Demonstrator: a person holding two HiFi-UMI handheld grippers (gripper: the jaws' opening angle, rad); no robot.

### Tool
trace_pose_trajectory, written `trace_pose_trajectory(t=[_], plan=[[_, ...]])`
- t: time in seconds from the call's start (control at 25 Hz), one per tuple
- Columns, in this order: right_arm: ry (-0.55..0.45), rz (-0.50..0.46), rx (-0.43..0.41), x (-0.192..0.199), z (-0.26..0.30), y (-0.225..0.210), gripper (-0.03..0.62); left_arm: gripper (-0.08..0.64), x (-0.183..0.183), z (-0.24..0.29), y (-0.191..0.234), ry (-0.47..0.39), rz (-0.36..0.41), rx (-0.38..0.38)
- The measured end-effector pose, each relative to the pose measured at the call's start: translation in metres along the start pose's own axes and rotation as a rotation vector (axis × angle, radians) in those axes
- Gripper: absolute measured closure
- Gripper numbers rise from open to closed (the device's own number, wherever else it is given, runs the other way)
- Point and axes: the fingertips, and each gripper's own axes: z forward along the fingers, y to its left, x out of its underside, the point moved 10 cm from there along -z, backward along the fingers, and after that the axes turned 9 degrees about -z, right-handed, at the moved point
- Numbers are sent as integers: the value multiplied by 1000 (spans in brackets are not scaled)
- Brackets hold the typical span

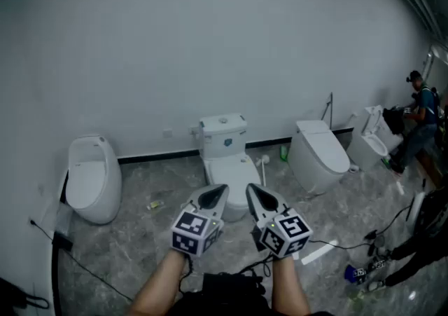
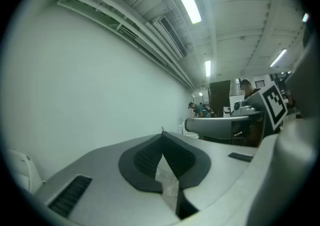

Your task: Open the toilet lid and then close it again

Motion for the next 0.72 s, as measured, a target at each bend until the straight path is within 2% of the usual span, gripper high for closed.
trace_pose_trajectory(t=[0.4,0.72], plan=[[27,6,13,0,3,5,583,554,4,-5,5,13,-11,-8],[48,-27,-81,2,16,22,583,554,7,-23,14,13,-26,-71]])
